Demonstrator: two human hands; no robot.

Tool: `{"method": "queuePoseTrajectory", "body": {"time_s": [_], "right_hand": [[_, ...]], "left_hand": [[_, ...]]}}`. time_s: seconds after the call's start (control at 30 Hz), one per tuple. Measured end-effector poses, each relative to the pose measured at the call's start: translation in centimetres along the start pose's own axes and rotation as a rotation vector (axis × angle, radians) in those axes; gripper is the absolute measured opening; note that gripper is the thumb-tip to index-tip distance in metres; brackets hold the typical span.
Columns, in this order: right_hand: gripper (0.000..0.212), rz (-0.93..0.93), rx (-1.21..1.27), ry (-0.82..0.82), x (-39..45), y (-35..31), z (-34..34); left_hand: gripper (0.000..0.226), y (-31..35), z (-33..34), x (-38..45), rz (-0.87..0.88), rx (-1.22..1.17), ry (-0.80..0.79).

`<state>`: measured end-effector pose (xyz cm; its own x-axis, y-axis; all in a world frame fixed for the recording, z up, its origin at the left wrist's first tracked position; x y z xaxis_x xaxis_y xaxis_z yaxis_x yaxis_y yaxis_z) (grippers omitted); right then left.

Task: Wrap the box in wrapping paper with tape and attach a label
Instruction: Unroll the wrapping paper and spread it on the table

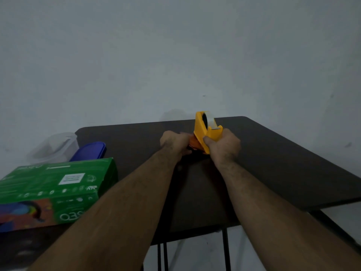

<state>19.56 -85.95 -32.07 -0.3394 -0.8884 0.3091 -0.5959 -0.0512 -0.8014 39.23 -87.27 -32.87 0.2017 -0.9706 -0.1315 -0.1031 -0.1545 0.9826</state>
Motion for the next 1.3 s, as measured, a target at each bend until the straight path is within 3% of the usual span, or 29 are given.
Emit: {"method": "queuePoseTrajectory", "body": {"time_s": [0.23, 0.43, 0.5, 0.6, 0.63, 0.7, 0.77, 0.83, 0.9, 1.03, 1.13, 1.3], "right_hand": [[0.04, 0.076, 0.037, 0.01, -0.3, 0.4, -0.6], [0.044, 0.092, 0.001, -0.021, -0.6, 0.2, -0.6], [0.056, 0.103, 0.005, -0.032, -0.7, 0.0, -0.3], [0.1, 0.019, -0.008, 0.018, -1.7, -1.3, -0.3], [0.1, -0.079, -0.014, 0.05, -2.5, -2.5, -0.5], [0.074, -0.344, -0.011, 0.052, -4.1, -5.1, -0.1], [0.049, -0.541, 0.043, -0.064, -5.7, -7.2, 0.6], [0.046, -0.609, 0.071, -0.221, -7.0, -8.6, 1.0], [0.033, -0.625, 0.029, -0.309, -7.7, -9.5, 1.0], [0.018, -0.602, 0.01, -0.328, -7.5, -10.8, -0.4], [0.028, -0.521, 0.072, -0.352, -7.0, -11.8, -1.5], [0.051, -0.274, 0.158, -0.256, -6.1, -12.1, -2.9]], "left_hand": [[0.014, 3.7, -5.5, -1.7, 0.113, 0.057, 0.08], [0.009, 0.0, -7.4, -2.9, 0.124, 0.055, 0.132], [0.008, -1.3, -7.5, -3.2, 0.135, 0.012, 0.13], [0.008, -2.1, -7.4, -3.2, 0.131, -0.058, 0.068], [0.008, -1.9, -7.4, -3.3, 0.129, -0.081, 0.048], [0.008, -1.1, -7.5, -3.8, 0.146, -0.137, 0.028], [0.011, 0.3, -7.7, -4.5, 0.207, -0.147, 0.024], [0.015, 1.8, -8.1, -5.3, 0.257, -0.118, 0.013], [0.019, 2.9, -8.7, -6.1, 0.285, -0.049, 0.006], [0.02, 4.7, -10.6, -7.8, 0.321, 0.146, 0.04], [0.018, 5.6, -12.1, -8.9, 0.33, 0.176, 0.053], [0.021, 6.9, -13.9, -10.5, 0.332, 0.079, 0.03]]}}
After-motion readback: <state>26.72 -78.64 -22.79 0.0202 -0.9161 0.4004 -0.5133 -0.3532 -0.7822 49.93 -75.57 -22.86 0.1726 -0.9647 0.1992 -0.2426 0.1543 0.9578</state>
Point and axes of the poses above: each hand's wrist, its own x-axis towards the middle knuckle, its own z-axis out of the palm, y = z × x, the point moved 7 cm from there along x, towards the middle knuckle, and after that the axes turned 10 degrees about -y, right-handed, at the moved point
